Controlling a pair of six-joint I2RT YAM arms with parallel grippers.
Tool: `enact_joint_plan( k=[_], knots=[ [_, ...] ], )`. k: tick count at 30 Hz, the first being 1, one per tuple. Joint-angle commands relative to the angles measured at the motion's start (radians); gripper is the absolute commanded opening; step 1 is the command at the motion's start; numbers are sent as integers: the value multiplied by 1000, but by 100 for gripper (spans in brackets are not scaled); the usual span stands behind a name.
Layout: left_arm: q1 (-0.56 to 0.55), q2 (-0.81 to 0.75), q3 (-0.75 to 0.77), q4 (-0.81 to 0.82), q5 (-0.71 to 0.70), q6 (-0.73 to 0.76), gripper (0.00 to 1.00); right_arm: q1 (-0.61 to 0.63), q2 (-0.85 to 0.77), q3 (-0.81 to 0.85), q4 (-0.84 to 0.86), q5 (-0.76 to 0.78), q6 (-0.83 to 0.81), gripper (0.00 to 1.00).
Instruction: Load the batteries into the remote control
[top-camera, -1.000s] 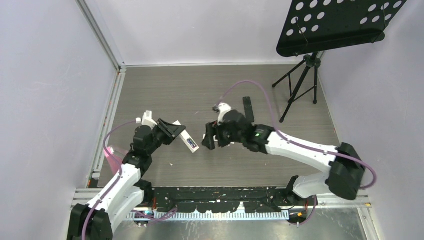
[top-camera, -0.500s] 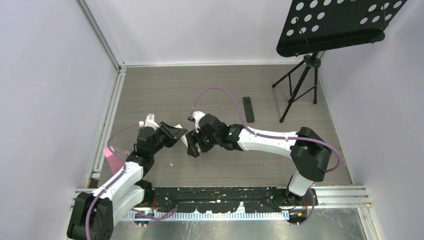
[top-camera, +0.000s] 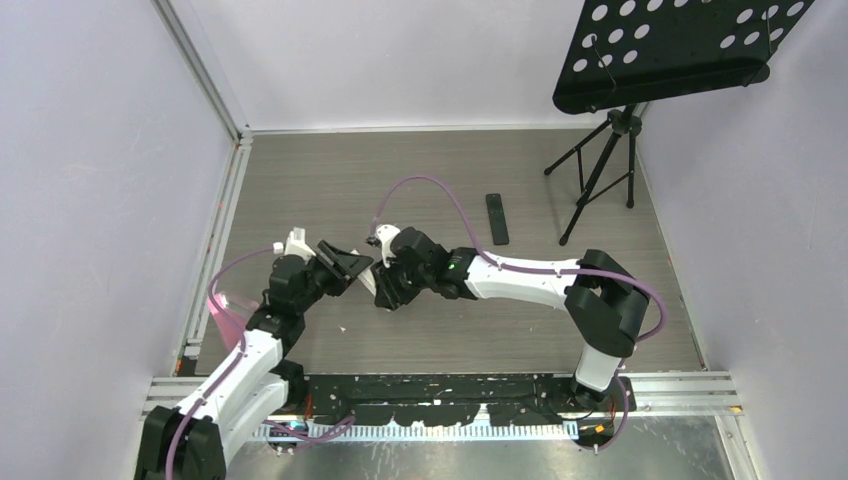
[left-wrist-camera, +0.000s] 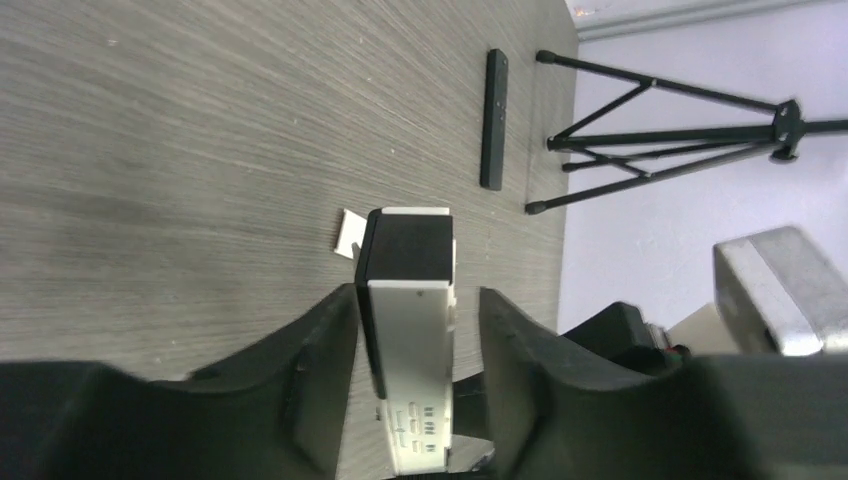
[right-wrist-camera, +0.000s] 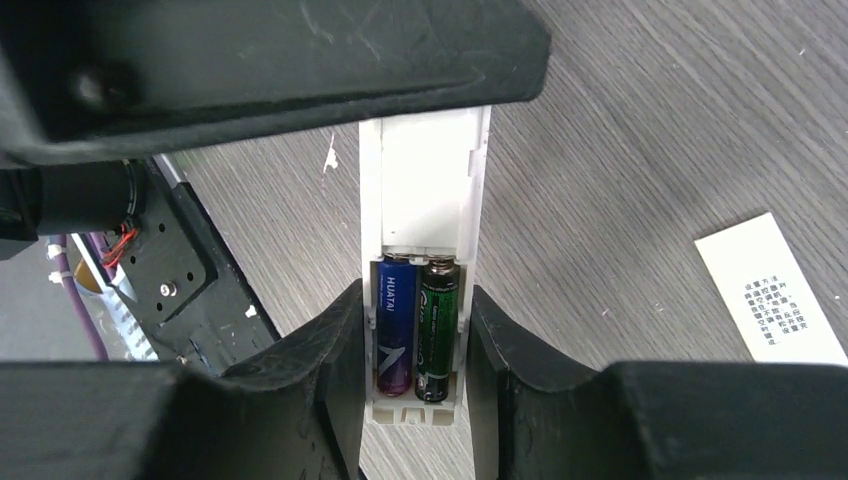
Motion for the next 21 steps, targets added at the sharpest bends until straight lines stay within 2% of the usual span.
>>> enact_joint_plan(
  k=[1,3,5,9,12,17,21],
  knots=[
    [3,-57,103,-253,-89,45,70,-11,-29,11,-6,-5,-86,6],
    [4,-75,156,-399,-154,76,84,-16,-44,-1,-54,-2,-147,3],
    [6,-80,208,-506,-197,118,91,-18,-56,-6,-127,-1,-220,2],
    [18,-54,307,-671,-240,202,95,-19,-63,-9,-286,80,-336,1],
    [26,-24,358,-732,-269,242,95,-17,-69,-18,-364,143,-388,3],
    [42,22,392,-730,-260,274,96,-16,-63,-8,-457,160,-422,5],
    [48,56,396,-694,-192,283,95,-9,-48,1,-505,104,-439,9]
  ],
)
